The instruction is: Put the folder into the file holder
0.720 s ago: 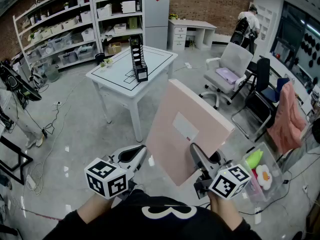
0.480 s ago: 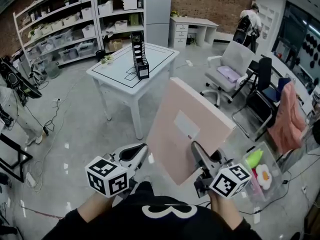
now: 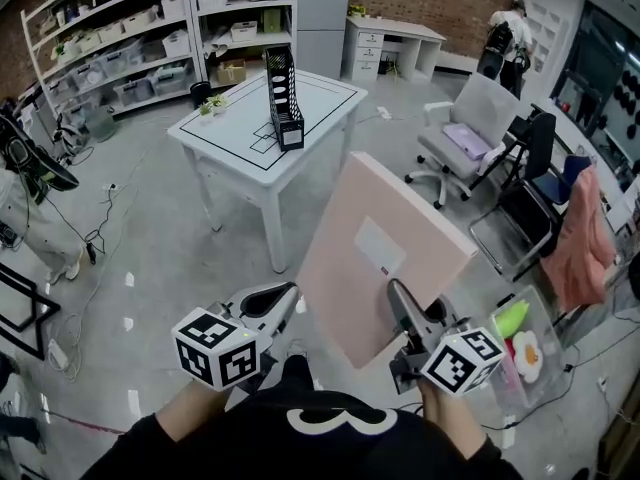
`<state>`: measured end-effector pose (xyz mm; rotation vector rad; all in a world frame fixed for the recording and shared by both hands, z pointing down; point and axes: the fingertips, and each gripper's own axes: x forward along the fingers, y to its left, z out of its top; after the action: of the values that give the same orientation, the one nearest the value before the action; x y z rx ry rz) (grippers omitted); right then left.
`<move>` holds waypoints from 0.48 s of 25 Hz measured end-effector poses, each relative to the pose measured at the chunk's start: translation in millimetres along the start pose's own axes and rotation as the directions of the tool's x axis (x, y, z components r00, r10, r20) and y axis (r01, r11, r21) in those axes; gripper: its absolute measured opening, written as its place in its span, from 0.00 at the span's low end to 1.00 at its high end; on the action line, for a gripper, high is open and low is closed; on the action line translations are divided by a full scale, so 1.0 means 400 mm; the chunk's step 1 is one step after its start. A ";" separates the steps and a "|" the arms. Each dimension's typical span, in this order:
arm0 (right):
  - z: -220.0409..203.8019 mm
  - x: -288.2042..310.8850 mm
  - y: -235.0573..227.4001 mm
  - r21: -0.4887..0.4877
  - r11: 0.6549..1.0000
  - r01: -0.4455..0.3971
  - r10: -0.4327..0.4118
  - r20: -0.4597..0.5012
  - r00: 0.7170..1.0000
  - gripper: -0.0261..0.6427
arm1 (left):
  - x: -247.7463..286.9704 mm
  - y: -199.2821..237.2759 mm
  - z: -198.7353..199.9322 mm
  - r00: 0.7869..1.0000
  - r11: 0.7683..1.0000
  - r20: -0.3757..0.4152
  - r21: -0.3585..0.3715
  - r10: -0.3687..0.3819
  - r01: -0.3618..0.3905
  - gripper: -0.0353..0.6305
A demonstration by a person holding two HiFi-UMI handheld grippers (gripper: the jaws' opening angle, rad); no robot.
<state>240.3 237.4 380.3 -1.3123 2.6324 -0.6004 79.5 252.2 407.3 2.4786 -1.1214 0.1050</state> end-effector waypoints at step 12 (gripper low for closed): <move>0.058 0.426 -0.164 0.018 0.999 0.033 -0.031 -0.064 0.997 0.24 | 0.250 0.383 0.125 0.998 0.997 -0.056 -0.071 0.008 -0.012 0.06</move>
<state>191.5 60.5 395.0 -1.3541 2.6534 -0.6812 29.6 71.9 437.4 2.3930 -1.0961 0.1336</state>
